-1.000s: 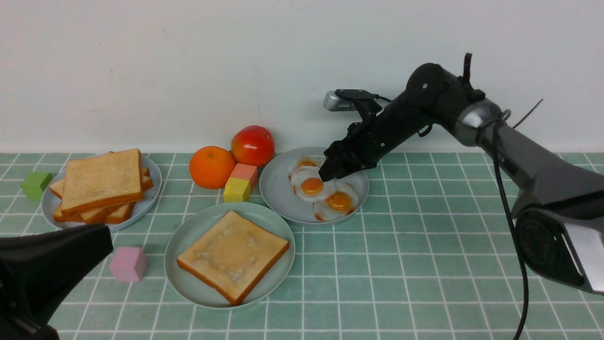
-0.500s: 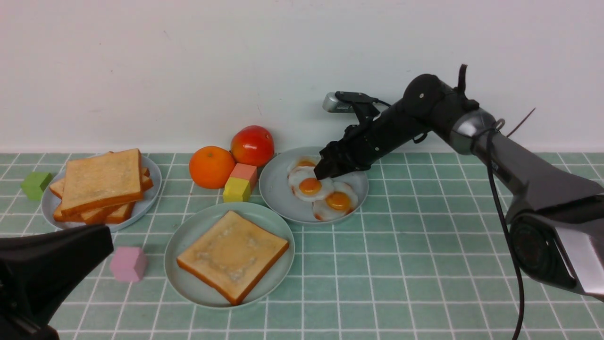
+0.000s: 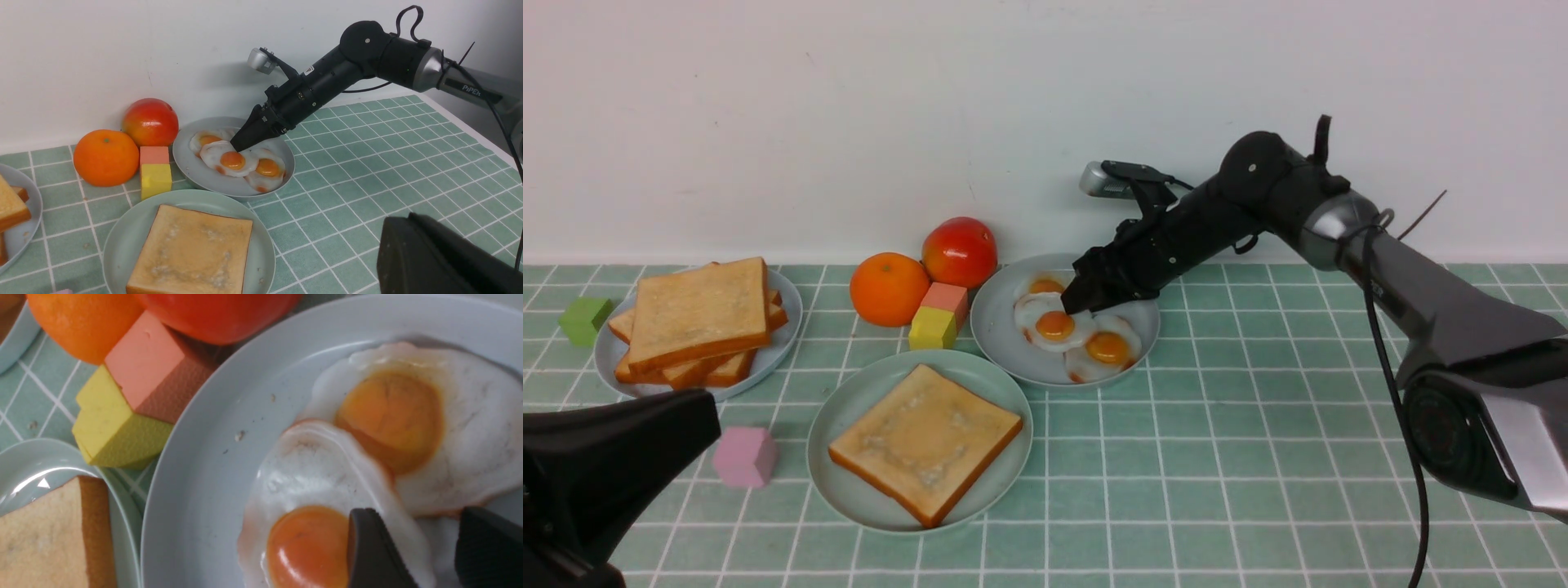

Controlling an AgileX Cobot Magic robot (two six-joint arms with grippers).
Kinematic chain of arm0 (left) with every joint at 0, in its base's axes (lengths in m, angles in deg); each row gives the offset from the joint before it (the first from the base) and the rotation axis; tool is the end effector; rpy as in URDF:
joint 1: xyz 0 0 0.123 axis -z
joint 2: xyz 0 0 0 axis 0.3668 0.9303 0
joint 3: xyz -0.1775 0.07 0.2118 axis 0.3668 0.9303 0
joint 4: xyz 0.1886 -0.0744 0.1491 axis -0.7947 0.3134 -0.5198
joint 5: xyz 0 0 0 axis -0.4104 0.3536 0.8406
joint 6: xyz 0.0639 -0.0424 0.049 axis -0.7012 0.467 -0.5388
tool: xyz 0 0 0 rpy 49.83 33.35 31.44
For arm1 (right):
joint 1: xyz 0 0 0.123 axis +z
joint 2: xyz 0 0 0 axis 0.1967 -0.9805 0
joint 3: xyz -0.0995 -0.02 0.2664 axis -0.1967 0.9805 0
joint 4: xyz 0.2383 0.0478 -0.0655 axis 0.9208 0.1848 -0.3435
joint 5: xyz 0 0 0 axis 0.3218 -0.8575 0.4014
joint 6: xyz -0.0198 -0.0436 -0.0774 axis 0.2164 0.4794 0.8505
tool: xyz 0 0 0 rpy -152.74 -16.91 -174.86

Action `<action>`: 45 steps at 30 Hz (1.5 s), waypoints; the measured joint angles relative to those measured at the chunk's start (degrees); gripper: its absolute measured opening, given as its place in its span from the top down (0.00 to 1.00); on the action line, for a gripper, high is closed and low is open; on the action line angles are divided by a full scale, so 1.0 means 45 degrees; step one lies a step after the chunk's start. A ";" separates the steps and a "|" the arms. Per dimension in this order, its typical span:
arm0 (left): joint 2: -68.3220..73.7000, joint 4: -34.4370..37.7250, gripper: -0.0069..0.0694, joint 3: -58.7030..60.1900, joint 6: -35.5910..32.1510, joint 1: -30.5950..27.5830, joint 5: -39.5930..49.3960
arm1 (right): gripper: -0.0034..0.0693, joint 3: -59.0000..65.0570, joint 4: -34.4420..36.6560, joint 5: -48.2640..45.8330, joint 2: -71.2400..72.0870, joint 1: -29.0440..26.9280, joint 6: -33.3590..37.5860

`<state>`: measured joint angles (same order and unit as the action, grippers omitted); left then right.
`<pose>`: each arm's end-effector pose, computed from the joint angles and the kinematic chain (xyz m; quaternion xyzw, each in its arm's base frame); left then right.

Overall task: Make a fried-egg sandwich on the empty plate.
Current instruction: Use the right arm to grab a fried egg

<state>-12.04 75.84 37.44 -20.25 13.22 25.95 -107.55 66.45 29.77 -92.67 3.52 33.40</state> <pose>0.0880 -0.0591 0.3227 0.1388 0.7512 -0.2543 0.5931 0.5303 0.1944 0.1479 -0.2252 0.8926 0.3124 0.2345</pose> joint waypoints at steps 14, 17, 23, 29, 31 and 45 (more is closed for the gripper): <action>0.0000 0.0000 0.92 0.0000 0.0011 0.0000 -0.0004 | 0.48 0.0000 0.0052 -0.0234 0.0000 0.0000 -0.0327; 0.0000 0.0000 0.92 0.0000 0.0011 0.0000 -0.0004 | 0.46 0.0000 0.0061 -0.0234 0.0000 0.0000 -0.0320; 0.0000 0.0000 0.91 0.0000 0.0011 0.0000 -0.0004 | 0.46 0.0000 0.0067 -0.0234 0.0000 0.0000 -0.0320; 0.0000 0.0000 0.91 0.0000 0.0011 0.0000 -0.0004 | 0.63 0.0000 -0.0177 -0.0234 0.0000 0.0000 -0.0320; 0.0000 0.0000 0.91 0.0000 0.0011 0.0000 -0.0004 | 0.69 0.0000 -0.0189 -0.0269 -0.0016 0.0011 -0.0320; 0.0000 -0.0012 0.91 0.0000 0.0011 0.0000 -0.0016 | 0.97 -0.0022 -0.0503 -0.1140 0.0579 0.0001 -0.0330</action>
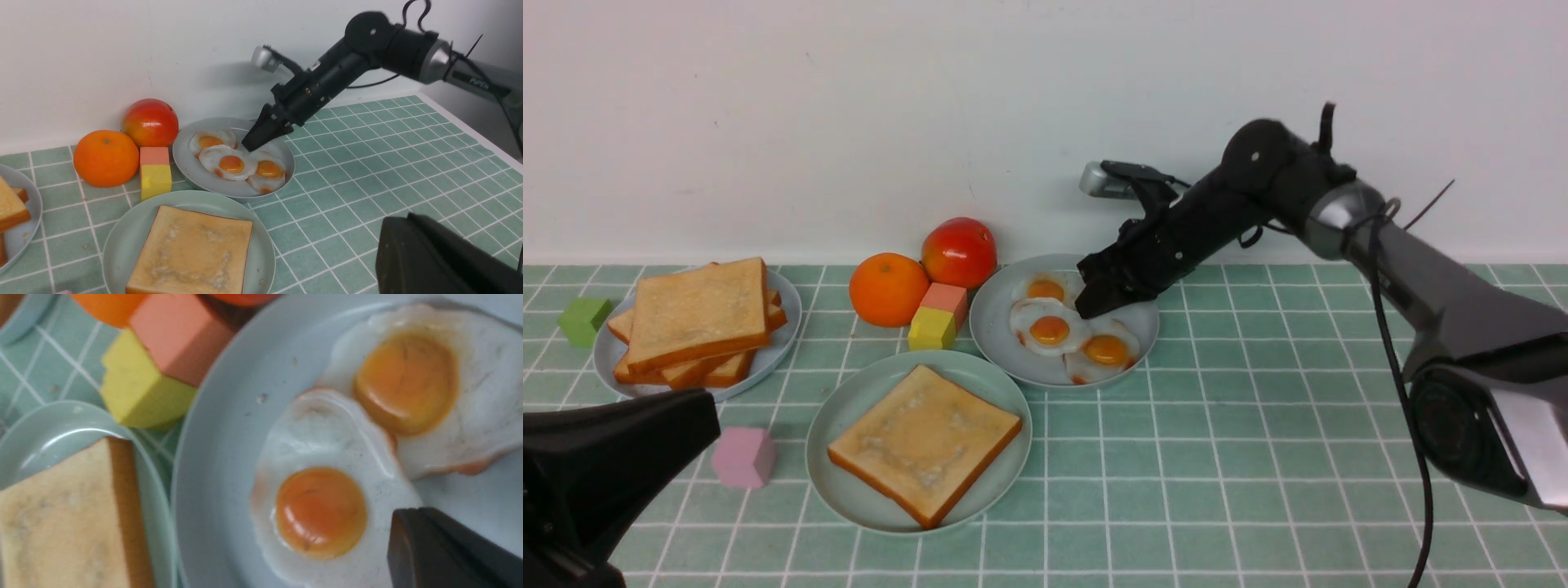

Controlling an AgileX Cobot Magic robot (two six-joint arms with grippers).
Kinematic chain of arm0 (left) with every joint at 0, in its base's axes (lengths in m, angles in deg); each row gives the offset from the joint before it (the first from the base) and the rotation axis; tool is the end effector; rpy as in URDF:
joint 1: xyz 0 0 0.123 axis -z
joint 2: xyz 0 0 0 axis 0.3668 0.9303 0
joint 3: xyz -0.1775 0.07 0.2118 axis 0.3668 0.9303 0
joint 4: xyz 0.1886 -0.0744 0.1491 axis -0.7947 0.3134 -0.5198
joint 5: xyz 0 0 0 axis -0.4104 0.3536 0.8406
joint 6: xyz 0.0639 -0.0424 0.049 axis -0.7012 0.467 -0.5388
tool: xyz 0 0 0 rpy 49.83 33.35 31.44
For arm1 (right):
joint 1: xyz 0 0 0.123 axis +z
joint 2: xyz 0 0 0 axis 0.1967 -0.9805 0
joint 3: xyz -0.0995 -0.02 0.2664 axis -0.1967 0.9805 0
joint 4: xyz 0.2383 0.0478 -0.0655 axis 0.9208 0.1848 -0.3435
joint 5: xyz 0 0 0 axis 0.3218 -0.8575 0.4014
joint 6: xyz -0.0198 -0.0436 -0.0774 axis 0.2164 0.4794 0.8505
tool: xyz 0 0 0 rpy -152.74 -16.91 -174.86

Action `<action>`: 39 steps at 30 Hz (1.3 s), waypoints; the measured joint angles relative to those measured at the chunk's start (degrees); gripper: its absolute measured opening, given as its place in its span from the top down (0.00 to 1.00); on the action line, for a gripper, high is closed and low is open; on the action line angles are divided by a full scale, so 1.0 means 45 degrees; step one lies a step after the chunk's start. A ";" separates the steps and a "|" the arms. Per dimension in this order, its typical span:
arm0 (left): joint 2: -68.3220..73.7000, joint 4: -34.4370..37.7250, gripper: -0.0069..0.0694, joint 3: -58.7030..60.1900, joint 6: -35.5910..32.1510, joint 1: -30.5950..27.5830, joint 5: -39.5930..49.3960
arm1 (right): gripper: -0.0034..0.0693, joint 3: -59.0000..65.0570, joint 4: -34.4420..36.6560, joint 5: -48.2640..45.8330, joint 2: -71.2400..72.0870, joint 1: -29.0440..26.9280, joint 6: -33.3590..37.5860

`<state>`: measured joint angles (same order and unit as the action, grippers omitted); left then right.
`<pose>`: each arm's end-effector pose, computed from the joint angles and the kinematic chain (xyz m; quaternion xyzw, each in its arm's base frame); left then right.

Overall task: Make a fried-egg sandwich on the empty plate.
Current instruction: Use the right arm to grab a fried egg

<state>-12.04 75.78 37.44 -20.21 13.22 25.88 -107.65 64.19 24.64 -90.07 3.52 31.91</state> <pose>0.0881 -0.0591 0.3228 0.1388 0.7508 -0.2544 0.5936 0.5215 0.1921 0.1693 -0.2431 0.8960 0.3056 0.2114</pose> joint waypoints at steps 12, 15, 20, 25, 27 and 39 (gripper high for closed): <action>0.0000 -0.1572 0.90 0.0000 0.0000 0.0000 0.0730 | 0.95 0.0013 -0.0816 -0.1220 0.1052 0.0024 -0.0172; 0.0000 -0.1862 0.90 0.0000 0.0017 0.0000 0.1528 | 0.95 0.0092 -0.1936 -0.1236 0.1920 0.0205 -0.0943; 0.0000 -0.1894 0.90 0.0000 0.0636 0.0000 0.2438 | 0.95 0.2061 -0.4936 -0.1236 0.4245 0.1184 -0.1608; 0.0000 -0.1923 0.89 0.0000 0.1304 0.0000 0.2833 | 0.94 0.3882 -0.7251 -0.0974 0.5544 0.2862 -0.0280; -0.0018 -0.2020 0.89 0.0000 0.1372 0.0000 0.2804 | 0.92 0.4150 -0.7846 -0.0260 0.5489 0.3453 0.0206; -0.0029 -0.2701 0.89 0.0000 0.1772 0.0000 0.2921 | 0.28 0.4312 -0.9029 0.3322 0.2923 0.4234 -0.0035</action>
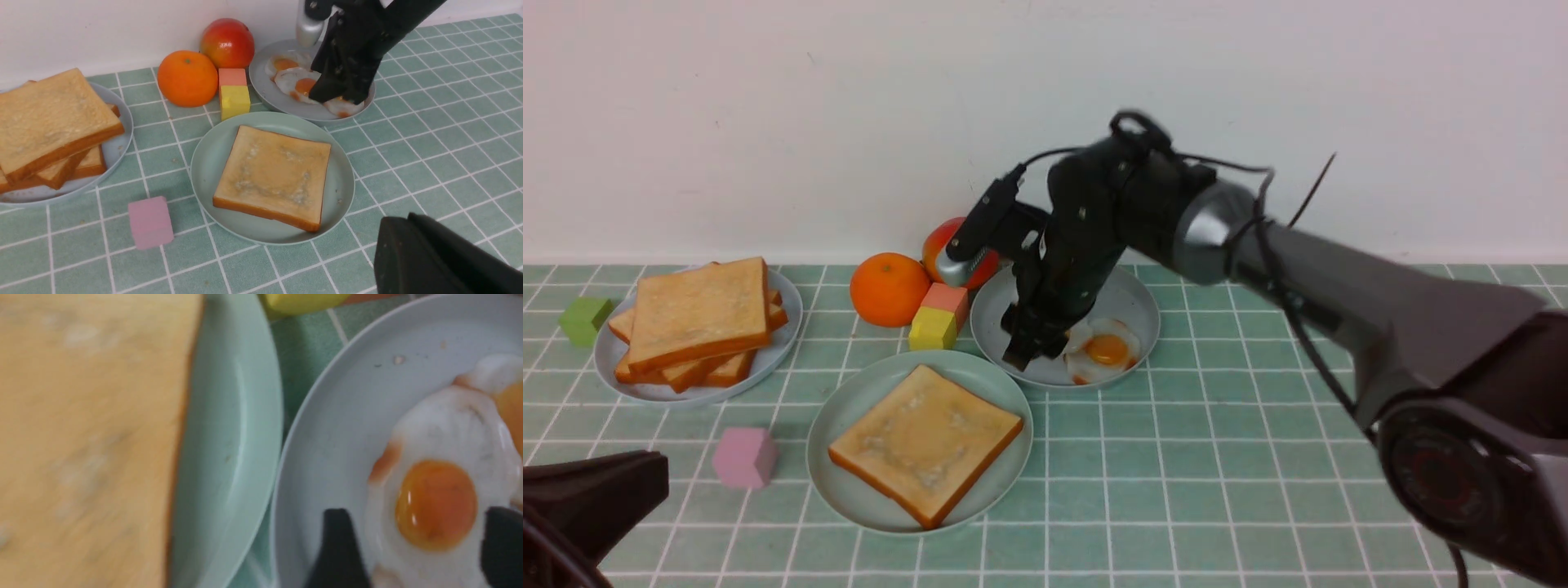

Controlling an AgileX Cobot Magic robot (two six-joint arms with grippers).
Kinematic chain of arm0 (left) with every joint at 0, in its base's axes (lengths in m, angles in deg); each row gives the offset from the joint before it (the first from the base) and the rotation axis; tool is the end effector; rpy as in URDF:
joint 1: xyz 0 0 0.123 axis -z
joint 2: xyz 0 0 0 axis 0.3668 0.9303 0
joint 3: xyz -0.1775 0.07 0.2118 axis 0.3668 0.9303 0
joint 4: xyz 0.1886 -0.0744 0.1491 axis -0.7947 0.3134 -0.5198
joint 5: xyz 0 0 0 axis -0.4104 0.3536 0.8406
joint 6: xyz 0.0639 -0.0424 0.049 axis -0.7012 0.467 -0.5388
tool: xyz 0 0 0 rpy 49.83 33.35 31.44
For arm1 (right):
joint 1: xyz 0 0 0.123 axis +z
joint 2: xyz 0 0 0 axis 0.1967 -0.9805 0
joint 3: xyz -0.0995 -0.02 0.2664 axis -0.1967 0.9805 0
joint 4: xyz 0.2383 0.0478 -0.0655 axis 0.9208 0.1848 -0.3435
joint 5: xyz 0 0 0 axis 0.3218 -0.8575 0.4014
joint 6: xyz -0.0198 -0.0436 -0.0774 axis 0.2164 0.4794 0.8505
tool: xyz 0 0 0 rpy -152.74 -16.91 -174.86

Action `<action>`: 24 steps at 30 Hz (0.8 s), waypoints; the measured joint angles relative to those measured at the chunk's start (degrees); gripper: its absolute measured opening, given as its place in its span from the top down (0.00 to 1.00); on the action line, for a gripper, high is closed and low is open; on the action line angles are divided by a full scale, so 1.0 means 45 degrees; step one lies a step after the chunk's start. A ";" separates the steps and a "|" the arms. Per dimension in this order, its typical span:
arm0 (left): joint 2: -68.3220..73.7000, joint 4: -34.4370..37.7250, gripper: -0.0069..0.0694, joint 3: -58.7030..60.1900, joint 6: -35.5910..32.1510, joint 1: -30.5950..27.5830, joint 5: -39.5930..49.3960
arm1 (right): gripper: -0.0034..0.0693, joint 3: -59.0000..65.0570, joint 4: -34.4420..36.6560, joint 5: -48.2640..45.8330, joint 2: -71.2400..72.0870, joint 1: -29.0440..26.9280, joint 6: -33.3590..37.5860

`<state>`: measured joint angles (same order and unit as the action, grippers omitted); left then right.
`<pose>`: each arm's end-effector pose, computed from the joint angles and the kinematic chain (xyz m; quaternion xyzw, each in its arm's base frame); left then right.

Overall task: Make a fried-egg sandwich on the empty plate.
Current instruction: Use the right arm to grab a fried egg

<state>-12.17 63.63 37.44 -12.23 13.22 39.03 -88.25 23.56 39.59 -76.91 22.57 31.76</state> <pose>0.0887 -0.0468 0.3047 0.1369 0.8149 -0.1645 0.5386 0.4448 0.2965 0.1878 -0.4798 0.8354 0.0068 0.2682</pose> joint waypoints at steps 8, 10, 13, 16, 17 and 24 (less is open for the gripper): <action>0.0000 -0.0289 0.88 0.0000 0.0026 0.0000 0.0134 | 0.15 0.0000 -0.1129 0.0885 -0.0415 0.0041 -0.0969; 0.0000 -0.0315 0.88 0.0000 0.0026 0.0000 0.0134 | 0.16 0.0000 -0.1281 0.0885 -0.0415 0.0104 -0.1069; 0.0000 -0.0325 0.88 0.0000 0.0026 0.0000 0.0144 | 0.16 0.0000 -0.1387 0.0898 -0.0415 0.0107 -0.1166; 0.0000 -0.0325 0.88 0.0000 0.0026 0.0000 0.0144 | 0.16 0.0000 -0.1488 0.0861 -0.0430 0.0107 -0.1191; 0.0000 -0.0325 0.88 0.0000 0.0026 0.0000 0.0144 | 0.16 0.0000 -0.1565 0.0797 -0.0446 0.0116 -0.1194; 0.0000 -0.0325 0.88 0.0000 0.0026 0.0000 0.0149 | 0.16 -0.0026 -0.2186 0.0538 -0.0747 0.0211 -0.1390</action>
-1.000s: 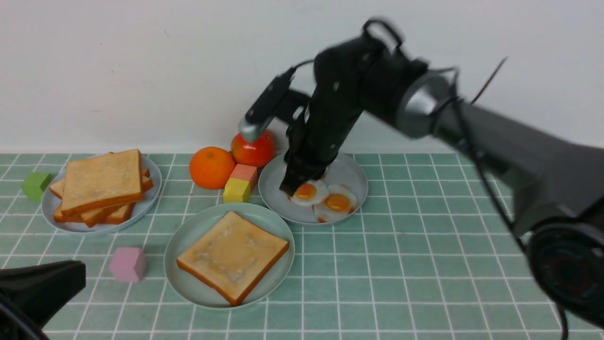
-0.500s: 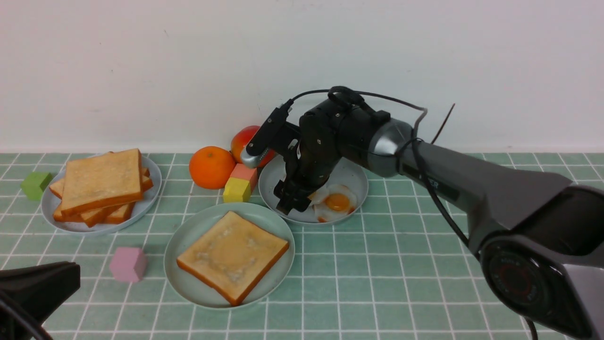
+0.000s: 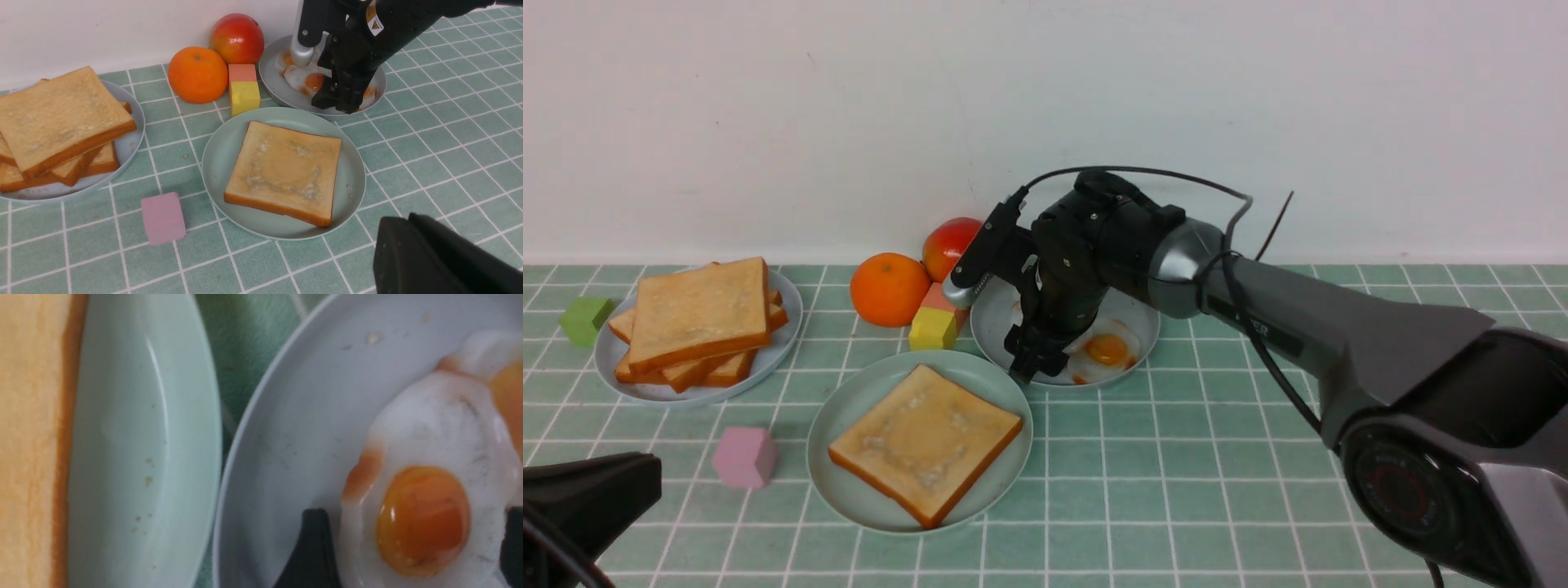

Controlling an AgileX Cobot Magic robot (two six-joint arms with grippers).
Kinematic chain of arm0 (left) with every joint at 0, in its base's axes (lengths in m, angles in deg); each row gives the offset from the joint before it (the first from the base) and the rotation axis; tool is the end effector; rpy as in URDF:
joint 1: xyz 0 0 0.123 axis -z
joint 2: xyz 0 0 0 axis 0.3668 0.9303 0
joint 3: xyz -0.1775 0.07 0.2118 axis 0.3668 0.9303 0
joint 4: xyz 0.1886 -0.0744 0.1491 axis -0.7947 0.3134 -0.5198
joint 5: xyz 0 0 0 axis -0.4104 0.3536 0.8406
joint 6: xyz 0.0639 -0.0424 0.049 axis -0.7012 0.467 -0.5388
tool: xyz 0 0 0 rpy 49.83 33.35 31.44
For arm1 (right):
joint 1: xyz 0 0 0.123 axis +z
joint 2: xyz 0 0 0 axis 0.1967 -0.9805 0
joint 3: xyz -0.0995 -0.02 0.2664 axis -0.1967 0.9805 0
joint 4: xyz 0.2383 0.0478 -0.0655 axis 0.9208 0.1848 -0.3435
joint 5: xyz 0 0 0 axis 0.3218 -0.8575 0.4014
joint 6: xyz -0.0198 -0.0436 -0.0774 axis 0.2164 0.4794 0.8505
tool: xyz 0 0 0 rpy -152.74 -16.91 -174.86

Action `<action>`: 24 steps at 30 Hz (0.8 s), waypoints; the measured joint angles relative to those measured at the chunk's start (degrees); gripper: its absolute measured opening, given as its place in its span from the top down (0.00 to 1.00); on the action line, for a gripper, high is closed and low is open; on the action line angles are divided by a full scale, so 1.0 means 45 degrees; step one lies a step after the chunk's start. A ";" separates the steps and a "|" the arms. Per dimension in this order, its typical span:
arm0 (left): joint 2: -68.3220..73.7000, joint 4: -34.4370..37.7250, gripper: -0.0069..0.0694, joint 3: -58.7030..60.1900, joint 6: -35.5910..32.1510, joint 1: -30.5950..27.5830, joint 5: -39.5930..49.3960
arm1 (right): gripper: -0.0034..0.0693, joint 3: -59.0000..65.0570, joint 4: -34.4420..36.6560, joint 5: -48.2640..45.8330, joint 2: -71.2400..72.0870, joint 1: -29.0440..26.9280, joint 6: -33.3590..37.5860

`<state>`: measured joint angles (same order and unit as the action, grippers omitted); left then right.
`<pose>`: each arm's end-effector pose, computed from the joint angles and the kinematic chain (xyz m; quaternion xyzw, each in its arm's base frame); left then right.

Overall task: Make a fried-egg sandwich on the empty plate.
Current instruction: Use the right arm to grab a fried egg

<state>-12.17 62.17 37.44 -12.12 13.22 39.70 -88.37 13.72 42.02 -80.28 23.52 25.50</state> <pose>0.0891 -0.0455 0.3041 0.1413 0.8162 -0.1521 0.5391 0.4519 0.2984 0.1600 -0.4747 0.8362 -0.0527 0.2697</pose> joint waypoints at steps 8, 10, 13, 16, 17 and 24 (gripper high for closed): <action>0.0000 0.0000 0.87 0.0000 0.0000 0.0000 0.0000 | 0.21 -0.0070 -0.0844 0.0001 -0.0153 0.0067 -0.0488; 0.0000 0.0000 0.87 0.0000 0.0000 0.0000 0.0000 | 0.27 -0.0070 -0.0979 -0.0064 -0.0166 0.0105 -0.0515; 0.0000 0.0000 0.87 0.0000 0.0003 0.0000 0.0000 | 0.41 -0.0070 -0.1068 -0.0367 -0.0174 0.0122 -0.0515; 0.0000 0.0000 0.86 0.0000 0.0003 0.0000 0.0010 | 0.55 -0.0082 -0.1194 -0.0602 -0.0174 0.0199 -0.0515; 0.0000 0.0000 0.86 0.0000 0.0003 0.0000 0.0010 | 0.63 -0.0121 -0.1306 -0.0712 -0.0147 0.0289 -0.0515; 0.0000 0.0000 0.86 0.0000 0.0003 0.0000 0.0010 | 0.88 -0.0060 -0.1903 -0.1084 0.0103 0.0702 -0.0500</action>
<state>-12.17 62.17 37.44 -12.10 13.22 39.74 -88.63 5.16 37.14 -79.81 26.68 23.25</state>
